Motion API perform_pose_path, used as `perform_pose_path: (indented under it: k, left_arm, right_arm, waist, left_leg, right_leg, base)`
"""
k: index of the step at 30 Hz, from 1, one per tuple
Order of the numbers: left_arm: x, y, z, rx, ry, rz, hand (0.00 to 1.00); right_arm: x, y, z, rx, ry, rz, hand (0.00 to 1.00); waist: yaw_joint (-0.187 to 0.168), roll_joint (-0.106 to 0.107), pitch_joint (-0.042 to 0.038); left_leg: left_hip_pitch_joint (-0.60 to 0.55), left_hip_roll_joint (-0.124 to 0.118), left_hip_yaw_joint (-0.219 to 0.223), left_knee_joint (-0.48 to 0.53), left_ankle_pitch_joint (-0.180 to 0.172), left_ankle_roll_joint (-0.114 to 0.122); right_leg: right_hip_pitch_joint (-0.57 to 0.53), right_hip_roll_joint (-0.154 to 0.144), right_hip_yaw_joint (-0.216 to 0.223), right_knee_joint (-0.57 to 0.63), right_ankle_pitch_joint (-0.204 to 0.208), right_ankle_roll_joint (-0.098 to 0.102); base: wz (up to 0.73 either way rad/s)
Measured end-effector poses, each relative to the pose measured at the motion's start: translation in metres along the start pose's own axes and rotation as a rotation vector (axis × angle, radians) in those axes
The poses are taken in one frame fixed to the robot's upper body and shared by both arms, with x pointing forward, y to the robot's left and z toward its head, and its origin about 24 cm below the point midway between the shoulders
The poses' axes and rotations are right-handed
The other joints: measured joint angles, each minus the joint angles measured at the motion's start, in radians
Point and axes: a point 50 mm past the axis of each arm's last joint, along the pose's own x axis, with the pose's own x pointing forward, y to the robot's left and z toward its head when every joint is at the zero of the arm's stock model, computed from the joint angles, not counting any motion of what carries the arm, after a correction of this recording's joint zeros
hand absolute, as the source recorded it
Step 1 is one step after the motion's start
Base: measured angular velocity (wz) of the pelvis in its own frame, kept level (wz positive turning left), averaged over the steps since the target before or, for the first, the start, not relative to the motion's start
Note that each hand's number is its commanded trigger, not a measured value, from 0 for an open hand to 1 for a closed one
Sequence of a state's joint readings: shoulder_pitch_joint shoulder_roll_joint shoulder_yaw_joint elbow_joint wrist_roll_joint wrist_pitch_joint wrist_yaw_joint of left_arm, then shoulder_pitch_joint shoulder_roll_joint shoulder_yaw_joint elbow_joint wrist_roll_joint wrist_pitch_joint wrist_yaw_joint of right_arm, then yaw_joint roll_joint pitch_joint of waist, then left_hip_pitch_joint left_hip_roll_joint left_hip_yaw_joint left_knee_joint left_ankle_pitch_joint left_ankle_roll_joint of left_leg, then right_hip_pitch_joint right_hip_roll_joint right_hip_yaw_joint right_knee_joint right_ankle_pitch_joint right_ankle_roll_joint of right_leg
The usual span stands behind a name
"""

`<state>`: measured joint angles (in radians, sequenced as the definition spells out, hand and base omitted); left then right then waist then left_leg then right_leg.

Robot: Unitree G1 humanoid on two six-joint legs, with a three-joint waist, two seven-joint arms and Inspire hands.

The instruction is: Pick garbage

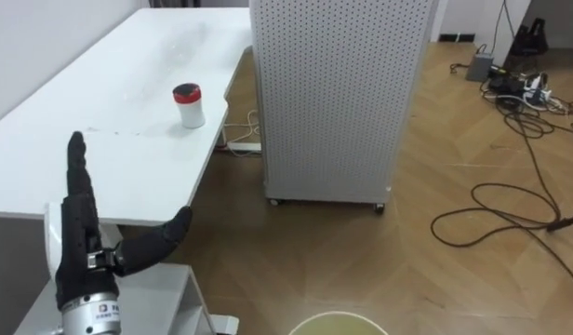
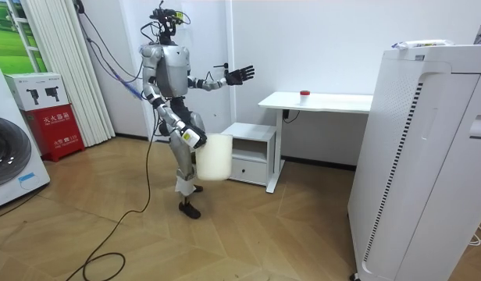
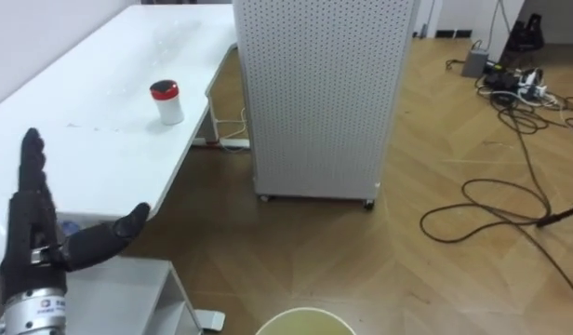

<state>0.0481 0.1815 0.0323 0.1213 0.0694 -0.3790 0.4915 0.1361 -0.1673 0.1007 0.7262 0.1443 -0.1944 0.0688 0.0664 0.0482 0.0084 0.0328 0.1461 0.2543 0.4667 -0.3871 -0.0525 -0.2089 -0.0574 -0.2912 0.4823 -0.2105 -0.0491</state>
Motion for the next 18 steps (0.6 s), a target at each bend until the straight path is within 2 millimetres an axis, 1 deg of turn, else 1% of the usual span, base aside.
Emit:
perform_pose_path:
  k: [1,2,3,4,5,6,7,8,9,10,11,12,13,14,15,16,17,18]
  left_arm:
    - [0.000,0.002,0.000,0.002,0.001,0.010,0.00]
    - [-0.001,0.002,-0.001,0.003,0.003,0.012,0.00]
    - [-0.001,0.003,-0.001,0.003,0.005,0.015,0.00]
    - [-0.001,0.002,-0.001,0.003,0.004,0.011,0.00]
    - [-0.002,0.002,-0.001,0.003,0.005,0.008,0.00]
    - [-0.003,0.001,-0.001,0.003,0.007,0.005,0.00]
    - [-0.005,0.003,-0.003,0.006,0.017,0.005,0.00]
    - [-0.006,0.003,-0.004,0.008,0.021,0.004,0.00]
    - [-0.006,0.003,-0.004,0.009,0.022,0.004,0.00]
    - [-0.006,0.003,-0.004,0.009,0.022,0.004,0.00]
    - [-0.006,0.003,-0.004,0.009,0.022,0.004,0.00]
    - [-0.006,0.003,-0.004,0.010,0.022,0.005,0.00]
    - [-0.006,0.004,-0.004,0.010,0.022,0.011,0.00]
    - [-0.006,0.004,-0.004,0.011,0.023,0.012,0.00]
    - [-0.007,0.004,-0.005,0.012,0.025,0.014,0.00]
    - [-0.007,0.005,-0.005,0.012,0.027,0.023,0.00]
    - [-0.007,0.005,-0.005,0.012,0.027,0.028,0.00]
    - [-0.007,0.006,-0.005,0.013,0.027,0.033,0.00]
  right_arm:
    - [0.000,0.000,0.002,-0.004,-0.007,0.005,1.00]
    - [0.001,0.000,0.002,-0.005,-0.010,0.005,1.00]
    - [0.002,0.001,0.005,-0.019,-0.016,0.015,1.00]
    - [0.002,0.001,0.006,-0.030,-0.019,0.024,1.00]
    - [0.003,0.001,0.006,-0.034,-0.019,0.027,1.00]
    - [0.002,-0.001,0.006,-0.040,-0.019,0.025,1.00]
    - [0.002,-0.003,0.007,-0.044,-0.020,0.019,1.00]
    - [0.002,-0.004,0.007,-0.046,-0.021,0.011,1.00]
    - [0.003,-0.007,0.008,-0.053,-0.024,0.002,1.00]
    - [0.004,-0.010,0.011,-0.065,-0.030,-0.009,1.00]
    - [0.005,-0.013,0.014,-0.073,-0.036,-0.022,1.00]
    - [0.005,-0.013,0.014,-0.073,-0.038,-0.026,1.00]
    - [0.006,-0.014,0.017,-0.072,-0.044,-0.036,1.00]
    - [0.006,-0.014,0.017,-0.072,-0.045,-0.038,1.00]
    - [0.006,-0.014,0.016,-0.071,-0.044,-0.039,1.00]
    - [0.006,-0.013,0.016,-0.070,-0.043,-0.039,1.00]
    - [0.006,-0.013,0.016,-0.069,-0.043,-0.040,1.00]
    - [0.006,-0.013,0.016,-0.066,-0.043,-0.042,1.00]
  waist:
    - [0.015,-0.002,-0.0011]
    - [0.025,-0.002,-0.0008]
    - [0.037,0.010,-0.0001]
    - [0.042,0.017,-0.0029]
    - [0.040,0.018,-0.0033]
    - [0.030,0.014,-0.0013]
    - [0.019,0.009,0.0018]
    - [0.018,0.007,0.0026]
    - [0.019,-0.001,0.0017]
    - [0.018,-0.004,0.0012]
    - [0.015,-0.008,0.0058]
    - [0.015,-0.011,0.0079]
    - [0.013,-0.022,0.0147]
    - [0.013,-0.025,0.0152]
    - [0.012,-0.031,0.0135]
    - [0.011,-0.034,0.0131]
    - [0.014,-0.034,0.0131]
    - [0.022,-0.033,0.0116]
  left_leg:
    - [-0.007,0.014,-0.001,0.056,0.000,0.000]
    - [-0.012,0.024,-0.004,0.092,0.000,0.000]
    - [-0.035,0.050,-0.027,0.178,0.004,-0.005]
    - [-0.064,0.076,-0.045,0.266,0.022,-0.024]
    - [-0.080,0.085,-0.051,0.308,0.038,-0.024]
    - [-0.109,0.098,-0.069,0.386,0.085,-0.019]
    - [-0.134,0.112,-0.070,0.446,0.142,-0.015]
    - [-0.147,0.119,-0.070,0.472,0.173,-0.012]
    - [-0.174,0.122,-0.072,0.509,0.230,-0.006]
    - [-0.201,0.120,-0.075,0.522,0.251,-0.008]
    - [-0.223,0.116,-0.071,0.512,0.227,-0.008]
    - [-0.237,0.113,-0.067,0.500,0.212,-0.008]
    - [-0.259,0.100,-0.068,0.462,0.189,-0.009]
    - [-0.271,0.093,-0.070,0.428,0.182,-0.013]
    - [-0.295,0.077,-0.074,0.347,0.178,-0.019]
    - [-0.308,0.059,-0.073,0.251,0.178,-0.019]
    - [-0.310,0.049,-0.075,0.195,0.179,-0.020]
    - [-0.308,0.030,-0.076,0.084,0.188,-0.023]
  right_leg:
    - [0.002,-0.003,-0.030,0.021,-0.014,-0.014]
    - [0.007,-0.003,-0.046,0.027,-0.022,-0.023]
    - [0.034,0.001,-0.074,0.030,-0.034,-0.039]
    - [0.051,0.008,-0.106,0.031,-0.056,-0.050]
    - [0.061,0.009,-0.120,0.033,-0.066,-0.054]
    - [0.079,0.012,-0.129,0.037,-0.085,-0.059]
    - [0.097,0.015,-0.131,0.036,-0.098,-0.066]
    - [0.104,0.015,-0.133,0.034,-0.102,-0.069]
    - [0.107,0.015,-0.128,0.030,-0.107,-0.077]
    - [0.111,0.016,-0.128,0.014,-0.108,-0.080]
    - [0.120,0.016,-0.128,-0.002,-0.107,-0.082]
    - [0.124,0.016,-0.128,-0.009,-0.107,-0.082]
    - [0.133,0.015,-0.127,-0.026,-0.107,-0.082]
    - [0.139,0.016,-0.129,-0.039,-0.106,-0.082]
    - [0.150,0.016,-0.136,-0.064,-0.101,-0.081]
    - [0.161,0.015,-0.138,-0.083,-0.099,-0.076]
    - [0.166,0.015,-0.137,-0.090,-0.098,-0.074]
    - [0.172,0.016,-0.130,-0.099,-0.097,-0.070]
  base:
    - [-0.52]
    - [-0.74]
    - [-0.67]
    - [-0.51]
    - [-0.18]
    - [0.04]
    - [0.07]
    - [0.00]
    - [0.00]
    - [0.07]
    - [0.12]
    - [0.10]
    - [0.03]
    - [0.07]
    - [0.12]
    - [0.10]
    - [-0.05]
    - [-0.16]
